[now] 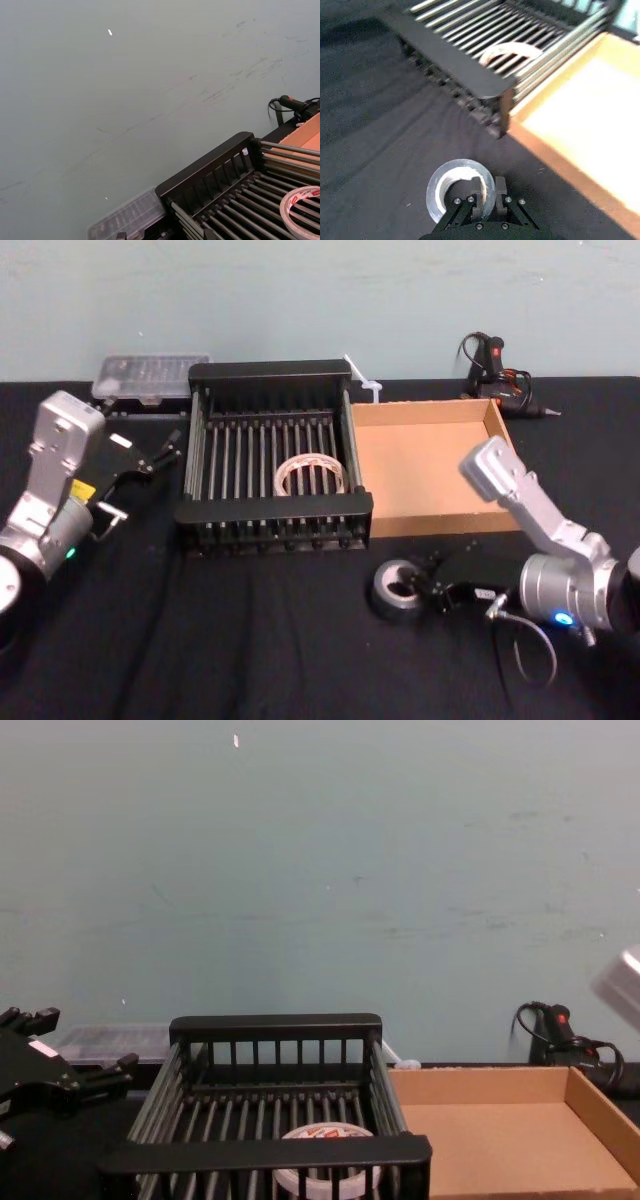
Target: Pick up the white tape and place it into the black box , Pick up the silver tape and place it into the brown box.
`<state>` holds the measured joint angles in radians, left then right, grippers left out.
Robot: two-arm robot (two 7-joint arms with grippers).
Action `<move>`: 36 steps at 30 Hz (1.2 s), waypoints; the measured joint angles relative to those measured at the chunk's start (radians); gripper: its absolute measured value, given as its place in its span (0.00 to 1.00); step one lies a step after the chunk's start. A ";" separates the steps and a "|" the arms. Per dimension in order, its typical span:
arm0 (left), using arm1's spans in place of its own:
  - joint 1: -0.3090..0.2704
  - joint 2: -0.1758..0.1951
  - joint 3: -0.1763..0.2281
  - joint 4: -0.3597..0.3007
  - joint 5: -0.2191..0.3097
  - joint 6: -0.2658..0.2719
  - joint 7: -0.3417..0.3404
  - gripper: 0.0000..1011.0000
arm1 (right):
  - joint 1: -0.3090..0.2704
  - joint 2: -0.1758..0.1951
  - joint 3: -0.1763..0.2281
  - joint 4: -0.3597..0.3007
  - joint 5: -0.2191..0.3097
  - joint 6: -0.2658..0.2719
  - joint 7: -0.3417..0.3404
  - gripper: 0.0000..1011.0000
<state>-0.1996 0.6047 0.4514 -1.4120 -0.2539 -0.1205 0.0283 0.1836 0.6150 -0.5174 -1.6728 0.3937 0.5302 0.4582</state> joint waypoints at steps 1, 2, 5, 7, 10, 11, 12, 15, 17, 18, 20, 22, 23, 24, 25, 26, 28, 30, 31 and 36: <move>0.000 0.000 0.000 0.000 0.000 0.000 0.000 0.99 | 0.001 -0.002 0.005 0.001 0.001 -0.001 -0.005 0.17; 0.000 0.000 0.000 0.000 0.000 0.000 0.000 0.99 | 0.002 -0.007 0.015 0.004 0.003 -0.003 -0.018 0.17; 0.000 0.000 0.000 0.000 0.000 0.000 0.000 0.99 | 0.007 -0.018 0.034 0.012 0.006 -0.006 -0.040 0.17; 0.000 0.000 0.000 0.000 0.000 0.000 0.000 0.99 | 0.012 -0.025 0.046 0.017 0.008 -0.008 -0.051 0.17; 0.000 0.000 0.000 0.000 0.000 0.000 0.000 0.99 | 0.022 -0.038 0.066 0.026 0.011 -0.011 -0.070 0.17; 0.000 0.000 0.000 0.000 0.000 0.000 0.000 0.99 | 0.027 -0.045 0.076 0.031 0.011 -0.013 -0.079 0.17; 0.000 0.000 0.000 0.000 0.000 0.000 0.000 0.99 | 0.027 -0.045 0.076 0.031 0.011 -0.013 -0.079 0.17; 0.000 0.000 0.000 0.000 0.000 0.000 0.000 0.99 | 0.043 -0.060 0.097 0.046 0.012 -0.015 -0.096 0.17; 0.000 0.000 0.000 0.000 0.000 0.000 0.000 0.99 | 0.050 -0.066 0.103 0.053 0.011 -0.016 -0.104 0.17; 0.000 0.000 0.000 0.000 0.000 0.000 0.000 0.99 | 0.058 -0.073 0.110 0.062 0.011 -0.016 -0.112 0.17; 0.000 0.000 0.000 0.000 0.000 0.000 0.000 0.99 | 0.066 -0.081 0.115 0.073 0.008 -0.016 -0.119 0.17; 0.000 0.000 0.000 0.000 0.000 0.000 0.000 0.99 | 0.078 -0.091 0.120 0.087 0.002 -0.015 -0.128 0.17; 0.000 0.000 0.000 0.000 0.000 0.000 0.000 0.99 | 0.083 -0.095 0.122 0.092 -0.001 -0.014 -0.131 0.17; 0.000 0.000 0.000 0.000 0.000 0.000 0.000 0.99 | 0.093 -0.103 0.124 0.104 -0.007 -0.012 -0.136 0.17; 0.000 0.000 0.000 0.000 0.000 0.000 0.000 0.99 | 0.099 -0.106 0.125 0.111 -0.010 -0.011 -0.138 0.17; 0.000 0.000 0.000 0.000 0.000 0.000 0.000 0.99 | 0.103 -0.110 0.126 0.116 -0.012 -0.010 -0.140 0.17; 0.000 0.000 0.000 0.000 0.000 0.000 0.000 0.99 | 0.121 -0.123 0.128 0.136 -0.021 -0.006 -0.145 0.17; 0.000 0.000 0.000 0.000 0.000 0.000 0.000 0.99 | 0.131 -0.131 0.129 0.149 -0.028 -0.003 -0.148 0.17; 0.000 0.000 0.000 0.000 0.000 0.000 0.000 0.99 | 0.141 -0.138 0.130 0.163 -0.034 -0.002 -0.150 0.17; 0.000 0.000 0.000 0.000 0.000 0.000 0.000 0.99 | 0.168 -0.161 0.135 0.204 -0.052 0.005 -0.160 0.17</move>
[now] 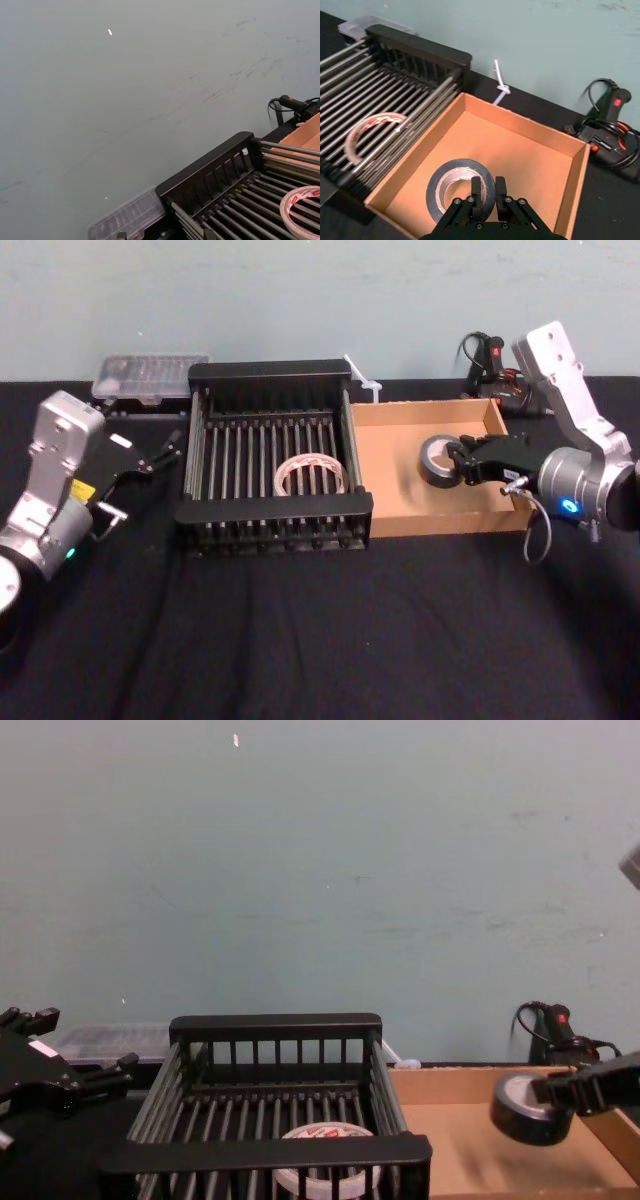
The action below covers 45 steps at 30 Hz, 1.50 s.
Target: Pick up the white tape and place it into the black box , Pick up the silver tape and place it into the brown box.
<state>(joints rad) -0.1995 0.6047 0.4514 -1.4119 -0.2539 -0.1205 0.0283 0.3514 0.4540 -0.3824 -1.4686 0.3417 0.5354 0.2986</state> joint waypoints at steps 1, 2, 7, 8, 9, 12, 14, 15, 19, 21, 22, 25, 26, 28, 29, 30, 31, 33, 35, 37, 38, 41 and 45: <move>0.000 0.000 0.000 0.000 0.000 0.000 0.000 0.99 | 0.004 -0.004 0.001 0.006 -0.003 0.001 -0.002 0.17; 0.000 0.000 0.000 0.000 0.000 0.000 0.000 0.99 | 0.012 -0.010 0.003 0.020 -0.007 0.003 -0.006 0.17; 0.000 0.000 0.000 0.000 0.000 0.000 0.000 0.99 | 0.030 -0.029 0.012 0.054 -0.021 0.011 -0.016 0.17; 0.000 0.000 0.000 0.000 0.000 0.000 0.000 0.99 | 0.033 -0.035 0.015 0.063 -0.025 0.012 -0.020 0.17; 0.000 0.000 0.000 0.000 0.000 0.000 0.000 0.99 | 0.034 -0.037 0.017 0.066 -0.026 0.013 -0.021 0.17; 0.000 0.000 0.000 0.000 0.000 0.000 0.000 0.99 | 0.036 -0.041 0.021 0.073 -0.030 0.014 -0.023 0.17; 0.000 0.000 0.000 0.000 0.000 0.000 0.000 0.99 | 0.036 -0.041 0.020 0.073 -0.030 0.014 -0.023 0.17; 0.000 0.000 0.000 0.000 0.000 0.000 0.000 0.99 | 0.036 -0.040 0.020 0.072 -0.030 0.014 -0.023 0.17; 0.000 0.000 0.000 0.000 0.000 0.000 0.000 0.99 | 0.036 -0.040 0.019 0.071 -0.030 0.014 -0.023 0.17; 0.000 0.000 0.000 0.000 0.000 0.000 0.000 0.99 | 0.036 -0.040 0.018 0.071 -0.030 0.014 -0.023 0.17; 0.000 0.000 0.000 0.000 0.000 0.000 0.000 0.99 | 0.036 -0.039 0.018 0.070 -0.030 0.014 -0.022 0.17; 0.000 0.000 0.000 0.000 0.000 0.000 0.000 0.99 | 0.036 -0.039 0.018 0.070 -0.029 0.014 -0.022 0.17; 0.000 0.000 0.000 0.000 0.000 0.000 0.000 0.99 | 0.036 -0.039 0.018 0.070 -0.029 0.014 -0.022 0.18; 0.000 0.000 0.000 0.000 0.000 0.000 0.000 0.99 | 0.036 -0.039 0.018 0.069 -0.029 0.014 -0.022 0.23; 0.000 0.000 0.000 0.000 0.000 0.000 0.000 0.99 | 0.036 -0.039 0.018 0.069 -0.029 0.014 -0.022 0.27; 0.000 0.000 0.000 0.000 0.000 0.000 0.000 0.99 | 0.036 -0.039 0.017 0.069 -0.029 0.014 -0.022 0.28; 0.000 0.000 0.000 0.000 0.000 0.000 0.000 0.99 | 0.036 -0.039 0.017 0.069 -0.029 0.014 -0.022 0.33; 0.000 0.000 0.000 0.000 0.000 0.000 0.000 0.99 | 0.036 -0.038 0.017 0.069 -0.029 0.014 -0.022 0.38; 0.000 0.000 0.000 0.000 0.000 0.000 0.000 0.99 | 0.036 -0.038 0.017 0.069 -0.029 0.014 -0.022 0.44; 0.000 0.000 0.000 0.000 0.000 0.000 0.000 0.99 | 0.036 -0.038 0.017 0.068 -0.029 0.014 -0.022 0.50; 0.000 0.000 0.000 0.000 0.000 0.000 0.000 0.99 | 0.036 -0.038 0.017 0.068 -0.029 0.014 -0.021 0.56; 0.000 0.000 0.000 0.000 0.000 0.000 0.000 0.99 | 0.036 -0.038 0.017 0.068 -0.029 0.014 -0.021 0.62; 0.000 0.000 0.000 0.000 0.000 0.000 0.000 0.99 | 0.036 -0.038 0.017 0.068 -0.029 0.014 -0.021 0.78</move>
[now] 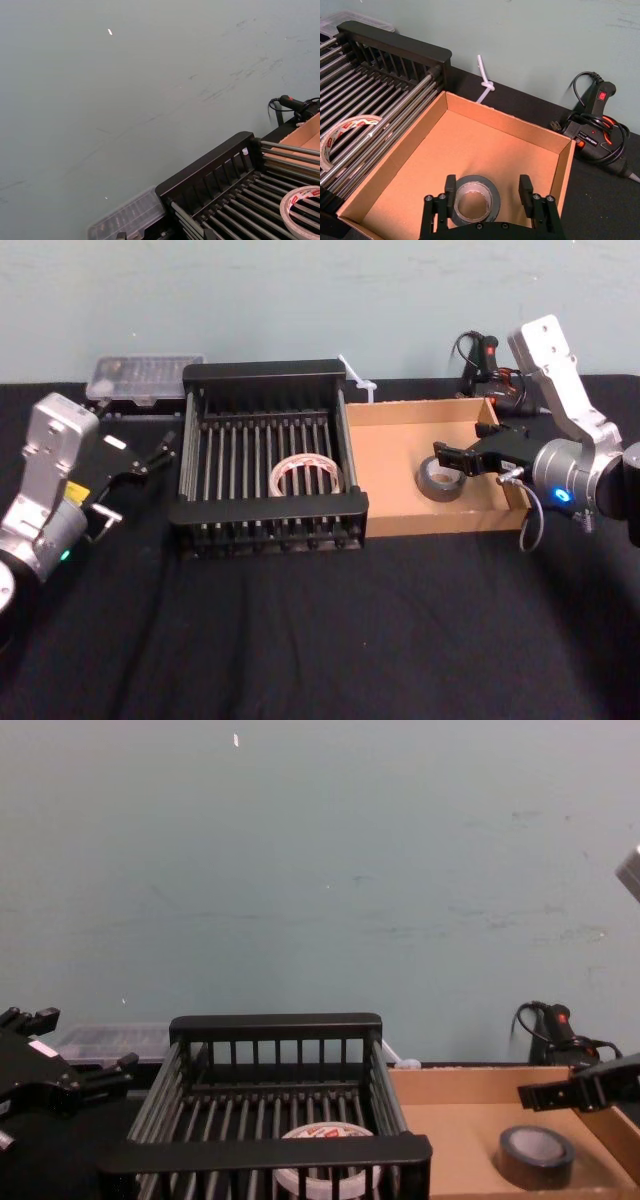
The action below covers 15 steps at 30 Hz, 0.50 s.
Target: Pick up the white tape and place it into the black box , Pick up the silver tape and place it into the brown box.
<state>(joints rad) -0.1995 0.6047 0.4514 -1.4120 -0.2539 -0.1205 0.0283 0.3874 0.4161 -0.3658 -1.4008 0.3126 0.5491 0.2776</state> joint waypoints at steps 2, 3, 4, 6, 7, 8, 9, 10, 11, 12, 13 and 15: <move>0.000 0.000 0.000 0.000 0.000 0.000 0.000 0.99 | 0.000 0.000 0.000 0.000 0.000 0.000 0.000 0.81; 0.000 0.000 0.000 0.000 0.000 0.000 0.000 0.99 | 0.000 0.000 0.000 0.000 0.000 0.000 0.000 0.87; 0.000 0.000 0.000 0.000 0.000 0.000 0.000 0.99 | 0.000 0.000 0.000 0.000 0.000 0.000 0.000 0.87; 0.000 0.000 0.000 0.000 0.000 0.000 0.000 0.99 | 0.000 0.000 0.000 0.000 0.000 0.000 0.000 0.92; 0.000 0.000 0.000 0.000 0.000 0.000 0.000 0.99 | 0.000 0.000 0.000 0.000 0.000 0.000 0.000 0.96; 0.000 0.000 0.000 0.000 0.000 0.000 0.000 0.99 | 0.000 0.000 0.000 0.000 0.000 0.000 0.000 0.97; 0.000 0.000 0.000 0.000 0.000 0.000 0.000 0.99 | 0.000 0.000 0.000 0.000 0.000 0.000 0.000 0.99; 0.000 0.000 0.000 0.000 0.000 0.000 0.000 0.99 | 0.000 0.000 0.000 0.000 0.000 0.000 0.000 0.99; 0.000 0.000 0.000 0.000 0.000 0.000 0.000 0.99 | 0.000 0.000 0.000 0.000 0.000 0.000 0.000 0.99; 0.000 0.000 0.000 0.000 0.000 0.000 0.000 0.99 | -0.003 0.000 0.001 -0.002 -0.001 -0.004 0.000 0.99; 0.000 0.000 0.000 0.000 0.000 0.000 0.000 0.99 | -0.006 0.000 0.004 -0.004 -0.004 -0.007 -0.001 0.99; 0.000 0.000 0.000 0.000 0.000 0.000 0.000 0.99 | -0.017 -0.001 0.016 -0.015 -0.017 -0.029 -0.015 0.99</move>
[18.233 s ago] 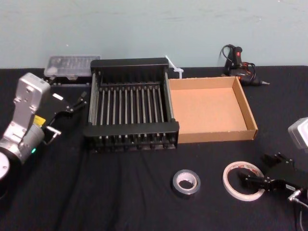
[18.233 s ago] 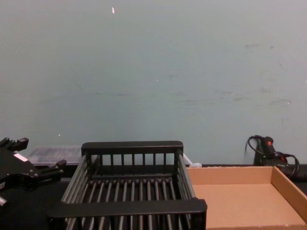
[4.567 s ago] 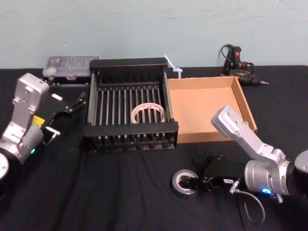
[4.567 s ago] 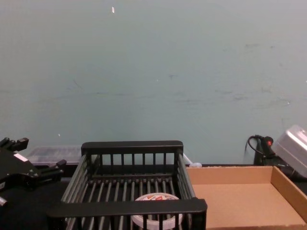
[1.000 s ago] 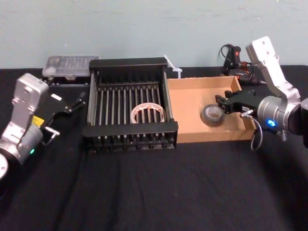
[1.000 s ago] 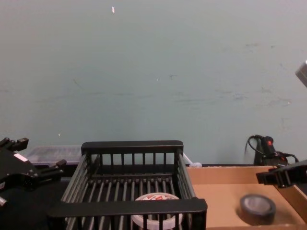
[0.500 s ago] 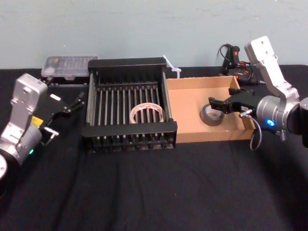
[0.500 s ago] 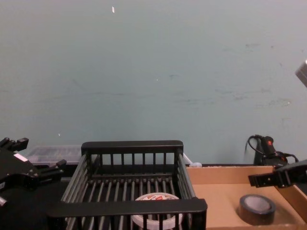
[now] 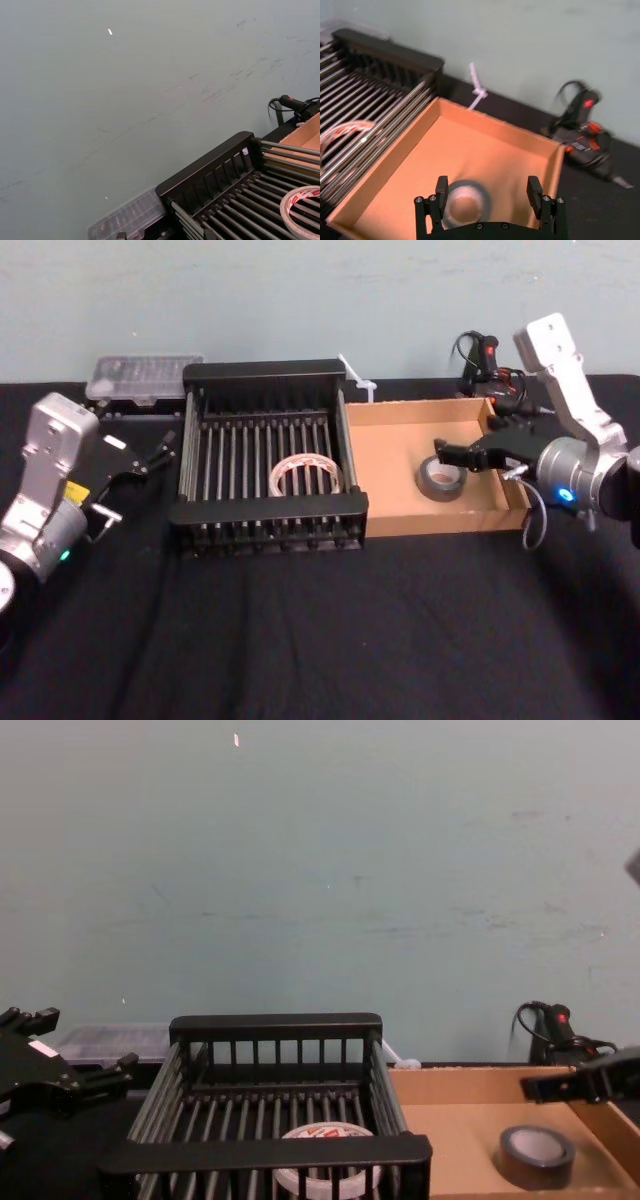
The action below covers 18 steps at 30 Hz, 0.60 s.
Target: Pick up the white tape and place it into the black box , Pick up the silver tape and place it into the brown box.
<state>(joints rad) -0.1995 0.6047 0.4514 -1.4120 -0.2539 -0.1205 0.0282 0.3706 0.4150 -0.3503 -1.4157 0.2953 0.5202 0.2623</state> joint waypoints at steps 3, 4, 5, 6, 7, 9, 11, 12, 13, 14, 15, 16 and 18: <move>0.000 0.000 0.000 0.000 0.000 0.000 0.000 0.99 | -0.022 -0.005 0.020 -0.015 -0.021 -0.051 -0.036 0.99; 0.000 0.000 0.000 0.000 0.000 0.000 0.000 0.99 | -0.028 -0.007 0.027 -0.020 -0.027 -0.068 -0.046 0.99; 0.000 0.000 0.000 0.000 0.000 0.000 0.000 0.99 | -0.043 -0.012 0.040 -0.028 -0.043 -0.115 -0.072 0.99; 0.000 0.000 0.000 0.000 0.000 0.000 0.000 0.99 | -0.050 -0.014 0.044 -0.031 -0.050 -0.134 -0.084 0.99; 0.000 0.000 0.000 0.000 0.000 0.000 0.000 0.99 | -0.059 -0.016 0.049 -0.034 -0.063 -0.162 -0.103 0.99; 0.000 0.000 0.000 0.000 0.000 0.000 0.000 0.99 | -0.080 -0.022 0.056 -0.039 -0.101 -0.235 -0.150 0.99; 0.000 0.000 0.000 0.000 0.000 0.000 0.000 0.99 | -0.101 -0.027 0.060 -0.040 -0.145 -0.310 -0.197 0.99; 0.000 0.000 0.000 0.000 0.000 0.000 0.000 0.99 | -0.108 -0.028 0.061 -0.039 -0.159 -0.335 -0.212 0.99; 0.000 0.000 0.000 0.000 0.000 0.000 0.000 0.99 | -0.116 -0.029 0.061 -0.037 -0.172 -0.357 -0.225 0.99; 0.000 0.000 0.000 0.000 0.000 0.000 0.000 0.99 | -0.129 -0.030 0.063 -0.032 -0.196 -0.398 -0.247 0.99; 0.000 0.000 0.000 0.000 0.000 0.000 0.000 0.99 | -0.135 -0.031 0.064 -0.029 -0.206 -0.418 -0.256 0.99; 0.000 0.000 0.000 0.000 0.000 0.000 0.000 0.99 | -0.142 -0.031 0.066 -0.026 -0.216 -0.438 -0.266 0.99; 0.000 0.000 0.000 0.000 0.000 0.000 0.000 0.99 | -0.153 -0.031 0.070 -0.019 -0.229 -0.466 -0.278 0.99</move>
<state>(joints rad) -0.1995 0.6047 0.4514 -1.4120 -0.2539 -0.1205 0.0282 0.2178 0.3841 -0.2807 -1.4344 0.0659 0.0539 -0.0154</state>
